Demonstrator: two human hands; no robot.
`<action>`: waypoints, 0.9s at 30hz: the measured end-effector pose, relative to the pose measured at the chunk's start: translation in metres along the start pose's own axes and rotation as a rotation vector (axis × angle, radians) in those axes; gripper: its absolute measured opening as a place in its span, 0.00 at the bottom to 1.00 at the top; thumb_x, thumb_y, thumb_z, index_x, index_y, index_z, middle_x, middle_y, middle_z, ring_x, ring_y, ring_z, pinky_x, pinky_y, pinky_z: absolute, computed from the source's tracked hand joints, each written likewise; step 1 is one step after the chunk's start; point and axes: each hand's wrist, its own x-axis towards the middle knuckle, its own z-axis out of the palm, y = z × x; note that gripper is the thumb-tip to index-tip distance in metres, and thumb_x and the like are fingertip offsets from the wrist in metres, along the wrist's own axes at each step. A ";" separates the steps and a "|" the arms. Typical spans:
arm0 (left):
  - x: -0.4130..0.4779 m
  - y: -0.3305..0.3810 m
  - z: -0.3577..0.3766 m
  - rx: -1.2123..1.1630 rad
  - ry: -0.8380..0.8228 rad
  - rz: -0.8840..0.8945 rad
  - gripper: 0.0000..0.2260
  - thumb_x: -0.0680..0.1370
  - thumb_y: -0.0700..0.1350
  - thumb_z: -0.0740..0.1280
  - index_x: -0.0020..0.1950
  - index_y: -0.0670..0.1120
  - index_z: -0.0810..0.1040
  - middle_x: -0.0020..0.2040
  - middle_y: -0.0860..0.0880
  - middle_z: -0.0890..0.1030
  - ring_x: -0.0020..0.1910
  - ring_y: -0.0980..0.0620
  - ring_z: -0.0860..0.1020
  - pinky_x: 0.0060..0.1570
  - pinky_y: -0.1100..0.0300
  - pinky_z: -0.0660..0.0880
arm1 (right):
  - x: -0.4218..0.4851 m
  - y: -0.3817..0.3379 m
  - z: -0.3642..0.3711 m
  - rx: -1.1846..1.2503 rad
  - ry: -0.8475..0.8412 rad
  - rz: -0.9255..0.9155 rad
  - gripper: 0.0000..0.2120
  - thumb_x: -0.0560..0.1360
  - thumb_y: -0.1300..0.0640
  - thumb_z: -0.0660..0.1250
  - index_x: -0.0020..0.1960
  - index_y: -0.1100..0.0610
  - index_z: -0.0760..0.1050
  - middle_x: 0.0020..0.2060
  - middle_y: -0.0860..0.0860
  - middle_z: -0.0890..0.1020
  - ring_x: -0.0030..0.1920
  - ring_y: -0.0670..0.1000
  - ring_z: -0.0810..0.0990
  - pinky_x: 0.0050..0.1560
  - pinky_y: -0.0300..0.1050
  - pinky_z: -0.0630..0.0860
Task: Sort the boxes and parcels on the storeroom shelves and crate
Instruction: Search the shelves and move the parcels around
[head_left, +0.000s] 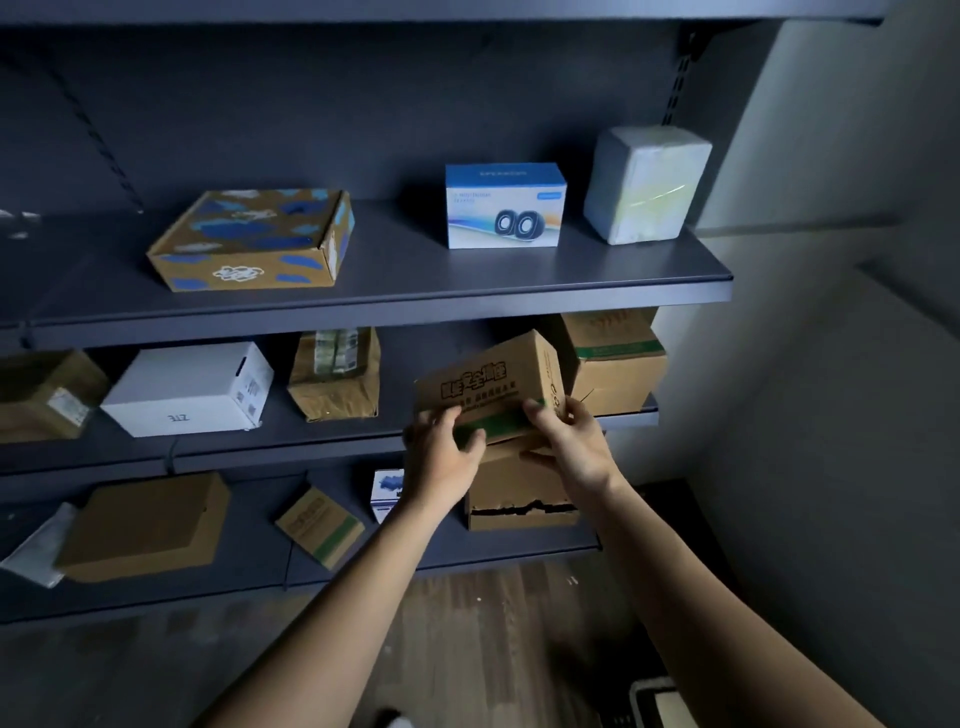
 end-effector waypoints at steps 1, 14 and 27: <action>-0.005 0.005 0.000 -0.031 -0.009 0.002 0.21 0.79 0.51 0.65 0.71 0.46 0.71 0.68 0.42 0.69 0.67 0.43 0.66 0.64 0.54 0.66 | -0.003 -0.002 0.001 -0.037 0.001 -0.036 0.32 0.73 0.50 0.73 0.71 0.59 0.65 0.62 0.55 0.76 0.59 0.53 0.79 0.50 0.50 0.82; -0.015 0.031 -0.038 -0.480 -0.077 -0.058 0.21 0.74 0.61 0.59 0.58 0.49 0.77 0.56 0.45 0.81 0.54 0.47 0.79 0.53 0.53 0.76 | -0.027 -0.023 0.037 -0.114 -0.066 -0.274 0.20 0.78 0.55 0.67 0.69 0.53 0.71 0.59 0.49 0.82 0.57 0.43 0.81 0.53 0.35 0.77; 0.012 0.007 -0.075 -0.821 -0.261 -0.191 0.09 0.75 0.51 0.72 0.53 0.51 0.80 0.50 0.51 0.85 0.45 0.60 0.83 0.35 0.61 0.79 | -0.031 -0.026 0.085 -0.637 0.036 -0.515 0.13 0.81 0.58 0.60 0.60 0.58 0.81 0.56 0.53 0.83 0.57 0.51 0.79 0.58 0.43 0.74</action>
